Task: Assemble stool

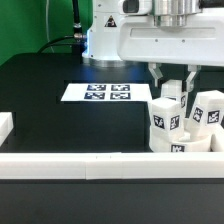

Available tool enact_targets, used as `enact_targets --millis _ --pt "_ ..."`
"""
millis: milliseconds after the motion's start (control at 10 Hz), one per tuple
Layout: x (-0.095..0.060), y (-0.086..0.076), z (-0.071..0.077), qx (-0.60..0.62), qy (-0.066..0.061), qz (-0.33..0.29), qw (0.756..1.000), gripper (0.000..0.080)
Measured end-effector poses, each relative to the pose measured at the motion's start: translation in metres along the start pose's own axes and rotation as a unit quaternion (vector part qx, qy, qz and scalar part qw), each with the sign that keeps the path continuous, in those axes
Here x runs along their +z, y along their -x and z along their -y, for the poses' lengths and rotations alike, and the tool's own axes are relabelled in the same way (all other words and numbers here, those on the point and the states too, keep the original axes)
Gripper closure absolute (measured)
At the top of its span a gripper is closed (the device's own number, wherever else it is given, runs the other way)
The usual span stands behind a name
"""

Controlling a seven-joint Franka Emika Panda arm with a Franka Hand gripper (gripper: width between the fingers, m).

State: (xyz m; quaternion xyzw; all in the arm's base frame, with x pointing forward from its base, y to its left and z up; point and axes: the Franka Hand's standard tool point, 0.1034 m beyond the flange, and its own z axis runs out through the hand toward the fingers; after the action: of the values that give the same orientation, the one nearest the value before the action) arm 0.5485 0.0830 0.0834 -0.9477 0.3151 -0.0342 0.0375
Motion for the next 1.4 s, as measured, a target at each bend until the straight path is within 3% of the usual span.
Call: enact_targets --millis 200,500,1000,1100,1200,1300,1400 --pt "0.001 0.004 0.002 0.148 -0.011 0.011 0.989 0.0465" --pt "0.001 0.004 0.004 0.322 -0.025 0.025 0.946 0.0465" --pt "0.002 0.006 0.008 0.480 -0.023 0.034 0.876 0.0465" --pt "0.002 0.006 0.008 0.478 -0.023 0.034 0.877 0.0465" --pt "0.000 0.005 0.008 0.459 -0.022 0.035 0.888 0.0397" --pt "-0.005 0.001 0.011 0.435 -0.022 0.040 0.899 0.0238" --pt "-0.011 0.001 0.016 0.413 -0.023 0.043 0.909 0.0238"
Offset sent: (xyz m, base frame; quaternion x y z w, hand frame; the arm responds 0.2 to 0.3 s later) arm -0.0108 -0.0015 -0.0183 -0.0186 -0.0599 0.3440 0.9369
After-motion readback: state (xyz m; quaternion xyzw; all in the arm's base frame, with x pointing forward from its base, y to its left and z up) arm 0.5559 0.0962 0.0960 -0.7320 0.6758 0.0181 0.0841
